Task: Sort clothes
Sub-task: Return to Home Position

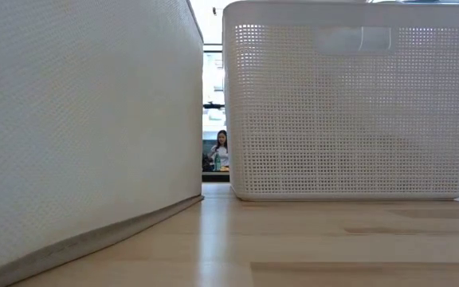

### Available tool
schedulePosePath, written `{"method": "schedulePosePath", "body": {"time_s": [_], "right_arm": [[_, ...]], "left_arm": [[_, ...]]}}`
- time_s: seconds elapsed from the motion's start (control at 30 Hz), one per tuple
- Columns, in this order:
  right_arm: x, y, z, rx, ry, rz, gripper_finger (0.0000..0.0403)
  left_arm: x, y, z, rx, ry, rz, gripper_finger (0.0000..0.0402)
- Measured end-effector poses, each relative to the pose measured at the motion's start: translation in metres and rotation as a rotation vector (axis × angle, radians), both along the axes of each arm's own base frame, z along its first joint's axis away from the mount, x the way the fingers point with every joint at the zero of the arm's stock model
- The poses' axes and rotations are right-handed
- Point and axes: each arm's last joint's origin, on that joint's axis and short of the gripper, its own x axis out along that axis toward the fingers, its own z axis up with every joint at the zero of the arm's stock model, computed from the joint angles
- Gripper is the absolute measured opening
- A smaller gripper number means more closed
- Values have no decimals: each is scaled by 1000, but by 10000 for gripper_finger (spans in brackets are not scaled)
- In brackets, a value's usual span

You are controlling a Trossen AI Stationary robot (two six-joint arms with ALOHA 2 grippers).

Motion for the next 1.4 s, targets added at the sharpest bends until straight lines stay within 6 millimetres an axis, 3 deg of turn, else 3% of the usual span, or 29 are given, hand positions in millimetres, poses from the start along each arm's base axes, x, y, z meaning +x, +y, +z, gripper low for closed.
{"method": "schedulePosePath", "body": {"time_s": [0.17,0.4,0.87,1.17,1.4], "right_arm": [[0,0,0,4,-1,2,0],[0,0,0,7,-2,4,0],[0,0,0,9,0,10,0],[0,0,0,9,0,10,0],[-1,0,-1,8,16,13,0]], "left_arm": [[-3,2,-12,-28,88,93,0],[-3,-1,-35,-194,194,-112,0],[4,-22,-40,-249,424,-919,0],[10,-24,-27,-119,328,-993,0],[9,-26,-28,-67,364,-1016,0]]}}
